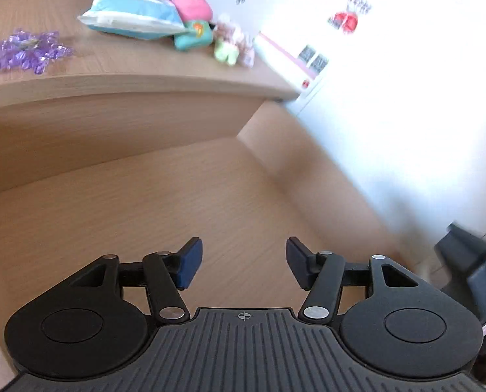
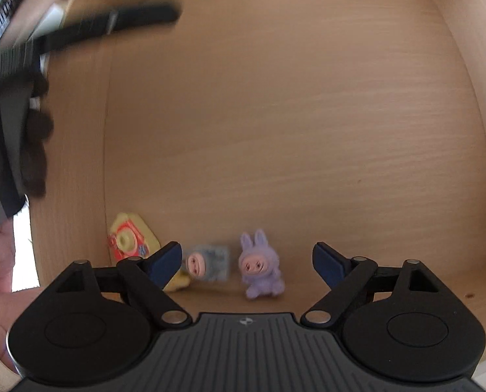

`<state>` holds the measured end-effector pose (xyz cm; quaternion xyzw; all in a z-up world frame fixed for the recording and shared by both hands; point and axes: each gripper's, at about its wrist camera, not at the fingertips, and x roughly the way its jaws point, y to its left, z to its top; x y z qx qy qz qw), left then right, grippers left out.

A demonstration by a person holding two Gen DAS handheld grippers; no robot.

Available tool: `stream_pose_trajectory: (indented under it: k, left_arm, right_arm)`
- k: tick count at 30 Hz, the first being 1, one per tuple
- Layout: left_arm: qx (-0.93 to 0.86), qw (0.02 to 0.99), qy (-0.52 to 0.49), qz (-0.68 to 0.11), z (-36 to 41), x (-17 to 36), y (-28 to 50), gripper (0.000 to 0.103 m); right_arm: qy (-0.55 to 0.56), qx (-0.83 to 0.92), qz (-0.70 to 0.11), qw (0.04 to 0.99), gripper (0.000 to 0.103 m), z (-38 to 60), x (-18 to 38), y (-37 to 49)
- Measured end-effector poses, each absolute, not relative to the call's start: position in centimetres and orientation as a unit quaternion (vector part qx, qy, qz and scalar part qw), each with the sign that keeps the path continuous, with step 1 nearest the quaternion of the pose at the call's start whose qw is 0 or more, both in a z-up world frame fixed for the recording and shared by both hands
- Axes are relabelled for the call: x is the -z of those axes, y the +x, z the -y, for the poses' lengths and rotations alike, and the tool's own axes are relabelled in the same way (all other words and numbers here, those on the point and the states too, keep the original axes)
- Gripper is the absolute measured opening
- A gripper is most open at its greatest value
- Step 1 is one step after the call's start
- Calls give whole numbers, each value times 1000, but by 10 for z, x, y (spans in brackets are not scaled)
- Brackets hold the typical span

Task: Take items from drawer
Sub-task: 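Grasp the two plush bunny figures in the drawer with the right tool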

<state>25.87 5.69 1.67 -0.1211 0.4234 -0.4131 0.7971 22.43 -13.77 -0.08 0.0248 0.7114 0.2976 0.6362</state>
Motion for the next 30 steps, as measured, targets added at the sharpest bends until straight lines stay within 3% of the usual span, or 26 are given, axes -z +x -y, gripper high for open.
stream_pose_trajectory:
  k: [7,14,17,18,23,30]
  left_arm:
    - [435,805,-89,-394,-53,-25,241,61]
    - [443,798,-149,-381,-60,-26,247,61]
    - [445,796,-165,-376,-64,-24,251,61]
    - [446,795,-170,-374,-66,-24,251,61]
    - [448,792,-190,-368,-79,-22,251,61]
    - [437,797,-201,-365,-84,-21,253,61]
  right_arm:
    - [-10,-275,-750,601,91,107,5,227]
    - [-83,-280,-760,580,90,69,10,217]
    - [-87,-268,-765,579,75,71,11,221]
    - [-93,-265,-766,578,63,71,11,222]
    - [-100,-268,-766,576,63,71,12,219]
    - [-114,-254,-700,658,63,67,-19,255]
